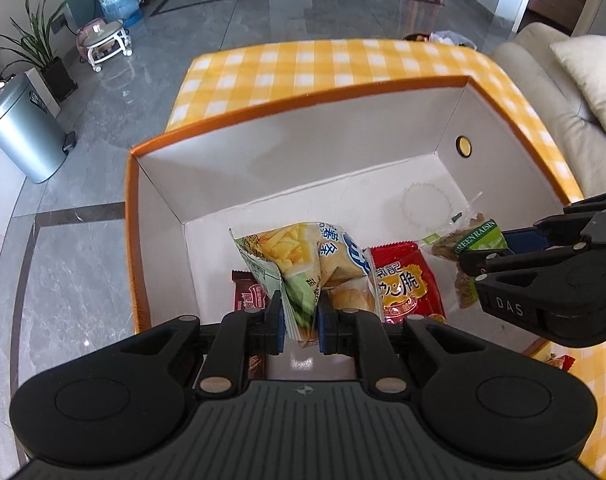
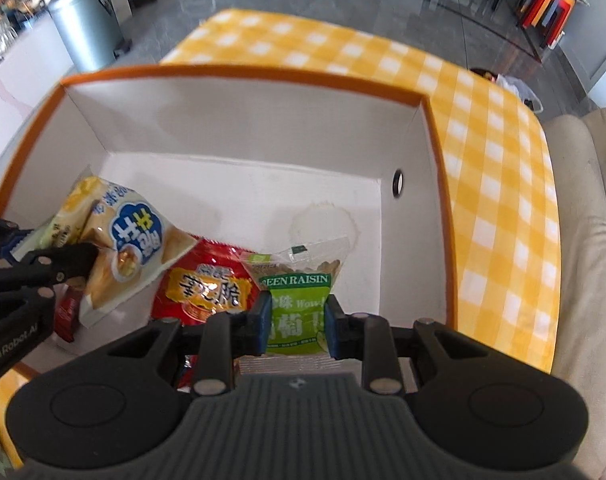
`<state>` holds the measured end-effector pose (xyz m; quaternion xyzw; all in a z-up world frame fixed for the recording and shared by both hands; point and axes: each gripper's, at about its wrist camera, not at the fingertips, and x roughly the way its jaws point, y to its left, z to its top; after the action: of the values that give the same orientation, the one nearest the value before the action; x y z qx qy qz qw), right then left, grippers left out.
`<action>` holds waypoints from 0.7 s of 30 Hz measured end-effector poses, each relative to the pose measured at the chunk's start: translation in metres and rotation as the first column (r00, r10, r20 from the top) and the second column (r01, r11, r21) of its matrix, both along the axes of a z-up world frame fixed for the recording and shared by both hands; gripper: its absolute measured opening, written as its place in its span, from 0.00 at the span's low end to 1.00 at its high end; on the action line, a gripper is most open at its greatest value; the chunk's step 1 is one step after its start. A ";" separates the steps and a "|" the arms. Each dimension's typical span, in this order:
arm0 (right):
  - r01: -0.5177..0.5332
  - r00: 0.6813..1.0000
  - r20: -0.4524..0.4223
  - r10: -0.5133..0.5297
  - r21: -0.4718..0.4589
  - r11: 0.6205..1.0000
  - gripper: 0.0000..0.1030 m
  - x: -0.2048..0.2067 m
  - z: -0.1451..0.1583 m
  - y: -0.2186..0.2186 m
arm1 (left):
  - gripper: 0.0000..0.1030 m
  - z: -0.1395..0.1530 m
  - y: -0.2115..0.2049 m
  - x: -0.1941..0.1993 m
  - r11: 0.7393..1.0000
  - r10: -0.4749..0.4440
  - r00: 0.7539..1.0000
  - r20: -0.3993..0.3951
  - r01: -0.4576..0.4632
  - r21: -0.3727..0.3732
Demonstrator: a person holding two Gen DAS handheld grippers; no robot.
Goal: Organize snacks
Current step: 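Carry both bags into the orange box and open both tools to release them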
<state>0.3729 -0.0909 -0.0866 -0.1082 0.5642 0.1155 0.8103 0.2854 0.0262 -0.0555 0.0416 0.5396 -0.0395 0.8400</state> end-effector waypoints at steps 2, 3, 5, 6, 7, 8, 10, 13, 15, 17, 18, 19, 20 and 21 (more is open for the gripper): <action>0.001 1.000 -0.021 -0.002 -0.018 1.000 0.23 0.003 -0.006 0.000 | 0.16 -0.002 -0.001 0.001 1.000 -0.001 1.000 -0.011 0.001 0.006; 0.002 1.000 -0.029 -0.003 -0.024 1.000 0.23 0.004 -0.008 0.001 | 0.16 -0.003 -0.001 0.001 1.000 -0.003 1.000 -0.015 0.003 0.010; 0.001 0.999 -0.042 -0.002 -0.029 1.000 0.23 0.005 -0.010 0.001 | 0.16 -0.004 -0.002 0.002 1.000 -0.004 1.000 -0.021 0.005 0.017; 0.001 0.999 -0.047 -0.003 -0.029 1.000 0.23 0.005 -0.011 0.000 | 0.17 -0.004 -0.003 0.002 1.000 -0.003 1.000 -0.025 0.004 0.021; 0.003 0.999 -0.051 -0.004 -0.030 1.000 0.23 0.005 -0.012 0.000 | 0.18 -0.004 -0.003 0.002 1.000 -0.003 1.000 -0.027 0.003 0.024; 0.004 0.998 -0.055 -0.006 -0.031 1.000 0.24 0.005 -0.013 0.000 | 0.18 -0.004 -0.003 0.002 1.000 -0.004 1.000 -0.029 0.005 0.027; 0.003 0.998 -0.062 -0.005 -0.035 0.999 0.24 0.005 -0.015 0.000 | 0.20 -0.002 -0.004 0.003 0.999 -0.007 1.000 -0.025 0.008 0.035; -0.004 0.998 -0.069 0.001 -0.041 0.999 0.24 0.004 -0.016 0.001 | 0.21 0.000 -0.004 0.001 0.999 -0.016 1.000 -0.024 0.017 0.036; -0.008 0.997 -0.076 0.005 -0.043 0.999 0.24 0.004 -0.017 0.000 | 0.22 0.001 -0.005 0.000 0.999 -0.019 1.000 -0.022 0.019 0.040; -0.009 0.997 -0.080 0.006 -0.045 0.999 0.25 0.003 -0.016 0.000 | 0.27 0.002 -0.005 -0.001 0.999 -0.020 1.000 -0.017 0.021 0.049; -0.010 0.997 -0.076 0.006 -0.050 0.999 0.26 0.004 -0.016 0.000 | 0.31 0.003 -0.006 -0.001 0.998 -0.021 1.000 -0.015 0.021 0.051; -0.012 0.997 -0.071 0.008 -0.055 0.998 0.29 0.003 -0.014 0.000 | 0.36 0.003 -0.006 -0.002 0.998 -0.021 1.000 -0.013 0.022 0.054; -0.014 0.998 -0.068 0.011 -0.054 0.998 0.29 0.002 -0.013 -0.001 | 0.39 0.005 -0.006 -0.002 0.998 -0.020 1.000 -0.008 0.021 0.058; -0.015 0.998 -0.065 0.012 -0.052 0.999 0.30 0.001 -0.011 -0.001 | 0.46 0.006 -0.007 -0.003 0.998 -0.019 1.000 -0.001 0.019 0.062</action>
<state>0.3741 -0.0919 -0.0974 -0.1295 0.5924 0.1096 0.7876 0.2827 0.0197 -0.0493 0.0728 0.5404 -0.0308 0.8377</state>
